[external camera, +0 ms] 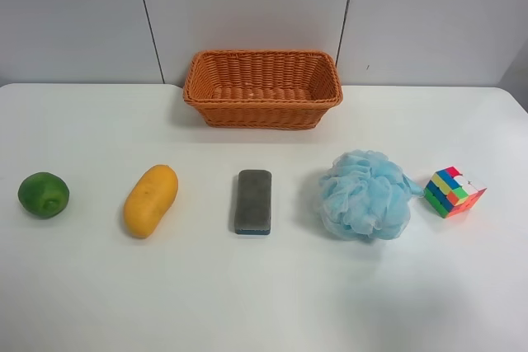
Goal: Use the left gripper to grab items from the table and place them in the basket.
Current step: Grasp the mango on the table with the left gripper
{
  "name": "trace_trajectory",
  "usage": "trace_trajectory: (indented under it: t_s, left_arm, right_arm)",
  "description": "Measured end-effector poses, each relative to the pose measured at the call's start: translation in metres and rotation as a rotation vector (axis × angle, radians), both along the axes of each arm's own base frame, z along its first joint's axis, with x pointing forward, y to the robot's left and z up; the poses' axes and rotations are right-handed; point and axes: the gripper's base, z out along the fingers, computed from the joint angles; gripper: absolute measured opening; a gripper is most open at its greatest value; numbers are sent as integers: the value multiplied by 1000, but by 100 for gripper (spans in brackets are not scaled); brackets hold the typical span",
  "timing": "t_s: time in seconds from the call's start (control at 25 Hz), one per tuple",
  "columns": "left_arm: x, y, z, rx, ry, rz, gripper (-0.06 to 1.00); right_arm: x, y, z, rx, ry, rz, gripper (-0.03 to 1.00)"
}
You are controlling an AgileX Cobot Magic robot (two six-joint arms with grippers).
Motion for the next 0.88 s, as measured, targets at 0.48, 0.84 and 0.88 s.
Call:
trace_trajectory:
  t_s: [0.48, 0.84, 0.88]
  left_arm:
    - [0, 0, 0, 0, -1, 0, 99]
    - [0, 1, 0, 13, -2, 10, 99]
    - [0, 1, 0, 14, -2, 10, 99]
  right_arm:
    - [0, 0, 0, 0, 0, 0, 99]
    - [0, 0, 0, 0, 0, 0, 99]
    - [0, 0, 0, 0, 0, 0, 99]
